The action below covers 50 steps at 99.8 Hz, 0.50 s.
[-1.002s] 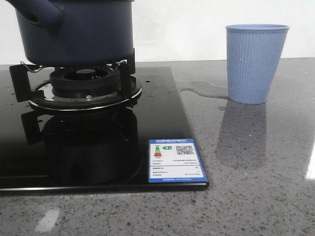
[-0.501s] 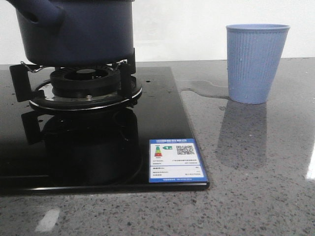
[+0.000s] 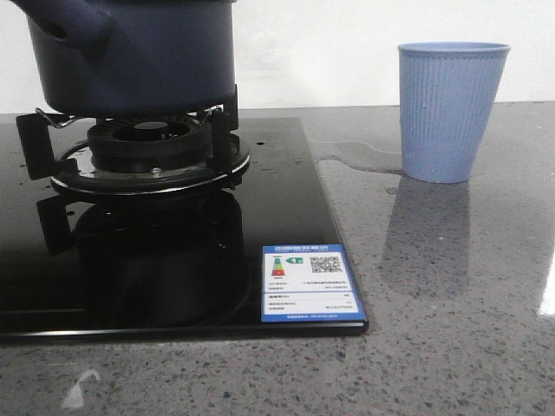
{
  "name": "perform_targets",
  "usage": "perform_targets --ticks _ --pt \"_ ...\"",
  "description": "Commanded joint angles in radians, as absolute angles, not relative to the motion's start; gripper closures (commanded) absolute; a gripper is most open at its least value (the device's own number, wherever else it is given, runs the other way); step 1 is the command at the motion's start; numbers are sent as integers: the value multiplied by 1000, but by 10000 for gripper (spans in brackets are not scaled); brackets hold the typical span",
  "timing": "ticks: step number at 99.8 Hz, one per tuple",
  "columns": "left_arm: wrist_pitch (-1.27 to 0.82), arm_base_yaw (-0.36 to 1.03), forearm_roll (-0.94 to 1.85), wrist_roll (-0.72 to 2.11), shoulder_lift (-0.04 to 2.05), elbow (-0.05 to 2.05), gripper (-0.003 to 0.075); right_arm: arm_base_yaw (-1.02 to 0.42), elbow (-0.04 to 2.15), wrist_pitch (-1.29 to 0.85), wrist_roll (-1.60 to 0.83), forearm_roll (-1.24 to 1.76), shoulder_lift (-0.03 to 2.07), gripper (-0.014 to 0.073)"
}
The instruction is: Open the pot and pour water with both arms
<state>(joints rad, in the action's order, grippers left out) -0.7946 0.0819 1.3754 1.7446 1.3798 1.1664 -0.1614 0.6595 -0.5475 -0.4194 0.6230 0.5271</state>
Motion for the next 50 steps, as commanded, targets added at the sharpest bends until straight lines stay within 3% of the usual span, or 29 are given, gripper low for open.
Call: perform_targets --ticks 1,50 --pt "-791 79 1458 1761 1384 1202 173 -163 695 -472 -432 639 539 -50" --pt "-828 89 1571 1809 1488 1204 176 -163 695 -459 -432 639 539 -50"
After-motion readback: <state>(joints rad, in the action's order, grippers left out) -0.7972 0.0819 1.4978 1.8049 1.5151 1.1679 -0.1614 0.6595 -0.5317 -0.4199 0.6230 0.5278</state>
